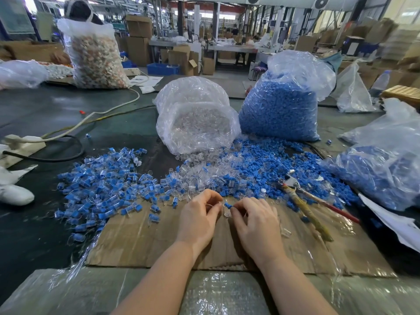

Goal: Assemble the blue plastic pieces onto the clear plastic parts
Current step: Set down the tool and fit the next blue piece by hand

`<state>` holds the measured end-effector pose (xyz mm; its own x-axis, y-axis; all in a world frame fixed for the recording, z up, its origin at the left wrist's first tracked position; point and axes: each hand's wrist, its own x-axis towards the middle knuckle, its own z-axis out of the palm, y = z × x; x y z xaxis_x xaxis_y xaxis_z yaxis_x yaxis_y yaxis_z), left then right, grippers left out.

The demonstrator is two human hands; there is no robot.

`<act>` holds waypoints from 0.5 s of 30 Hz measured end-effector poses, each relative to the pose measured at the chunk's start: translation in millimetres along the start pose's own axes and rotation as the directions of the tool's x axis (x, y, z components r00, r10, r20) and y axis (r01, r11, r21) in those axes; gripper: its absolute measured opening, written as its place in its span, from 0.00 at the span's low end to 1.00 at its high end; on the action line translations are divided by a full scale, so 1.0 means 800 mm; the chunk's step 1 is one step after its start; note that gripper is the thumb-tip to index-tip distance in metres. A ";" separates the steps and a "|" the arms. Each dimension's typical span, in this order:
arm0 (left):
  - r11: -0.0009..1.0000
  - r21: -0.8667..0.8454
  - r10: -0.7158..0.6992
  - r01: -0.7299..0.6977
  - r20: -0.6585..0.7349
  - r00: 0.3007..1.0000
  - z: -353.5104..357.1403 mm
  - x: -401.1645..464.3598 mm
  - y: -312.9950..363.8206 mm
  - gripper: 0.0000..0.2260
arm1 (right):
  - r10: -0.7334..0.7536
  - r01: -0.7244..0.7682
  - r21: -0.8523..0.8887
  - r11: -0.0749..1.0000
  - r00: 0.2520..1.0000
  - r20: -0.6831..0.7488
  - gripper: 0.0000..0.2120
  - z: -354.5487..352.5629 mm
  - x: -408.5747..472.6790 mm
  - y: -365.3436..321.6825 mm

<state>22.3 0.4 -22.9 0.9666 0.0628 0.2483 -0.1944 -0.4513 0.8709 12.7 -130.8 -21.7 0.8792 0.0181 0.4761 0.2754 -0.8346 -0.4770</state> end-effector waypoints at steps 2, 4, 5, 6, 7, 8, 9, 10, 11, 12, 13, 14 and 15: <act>1.000 -0.002 -0.003 0.003 0.008 1.000 0.000 0.000 0.000 0.09 | 0.002 -0.002 -0.001 1.000 1.000 -0.004 0.05 0.000 0.000 0.000; 1.000 -0.021 -0.013 0.013 0.002 1.000 0.000 -0.001 0.000 0.11 | -0.001 0.001 -0.006 1.000 1.000 -0.008 0.06 0.000 0.000 0.000; 0.999 -0.032 -0.017 0.017 -0.001 1.000 0.000 -0.001 0.000 0.11 | -0.002 0.002 -0.006 1.000 1.000 -0.009 0.07 -0.001 0.000 0.000; 0.999 -0.041 -0.017 0.017 -0.003 1.000 0.000 -0.001 0.001 0.11 | -0.002 0.002 -0.005 1.000 1.000 -0.009 0.07 -0.001 0.000 0.000; 0.999 -0.048 -0.015 0.014 -0.003 1.000 0.000 -0.001 0.001 0.11 | -0.002 0.002 -0.001 1.000 1.000 -0.010 0.07 -0.002 0.000 0.000; 0.999 -0.053 -0.012 0.012 0.001 1.000 0.000 -0.001 0.001 0.11 | -0.003 0.003 0.002 1.000 1.000 -0.009 0.07 -0.002 0.000 0.000; 0.998 -0.054 -0.011 0.011 0.008 1.000 0.000 -0.002 0.001 0.11 | -0.006 0.006 0.003 1.000 1.000 -0.007 0.06 -0.002 0.000 0.000; 0.999 -0.054 -0.009 0.010 0.015 1.000 -0.001 -0.002 0.001 0.10 | -0.009 0.010 0.004 1.000 1.000 -0.007 0.06 -0.002 -0.001 0.000; 0.998 -0.055 -0.007 0.008 0.020 1.000 -0.001 -0.002 0.001 0.10 | -0.013 0.013 0.005 1.000 1.000 -0.009 0.07 -0.002 -0.001 0.000; 0.998 -0.059 -0.006 0.007 0.026 1.000 -0.001 -0.002 0.001 0.09 | -0.016 0.016 0.008 1.000 1.000 -0.010 0.07 -0.002 -0.001 0.000; 0.998 -0.062 -0.004 0.006 0.031 0.999 -0.001 -0.002 0.002 0.09 | -0.018 0.018 0.012 1.000 1.000 -0.010 0.06 -0.002 -0.001 0.000; 0.998 -0.062 -0.004 0.007 0.036 0.999 -0.002 -0.002 0.002 0.09 | -0.020 0.021 0.014 1.000 1.000 -0.008 0.06 -0.002 -0.001 0.000; 0.998 -0.061 -0.006 0.009 0.039 0.999 -0.002 -0.002 0.002 0.09 | -0.025 0.025 0.013 1.000 1.000 -0.007 0.06 -0.002 -0.001 0.000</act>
<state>20.3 0.7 -21.1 0.9736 0.0310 0.2260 -0.1958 -0.3954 0.8974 11.1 -131.5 -20.9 0.8696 0.0351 0.4926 0.3023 -0.8266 -0.4748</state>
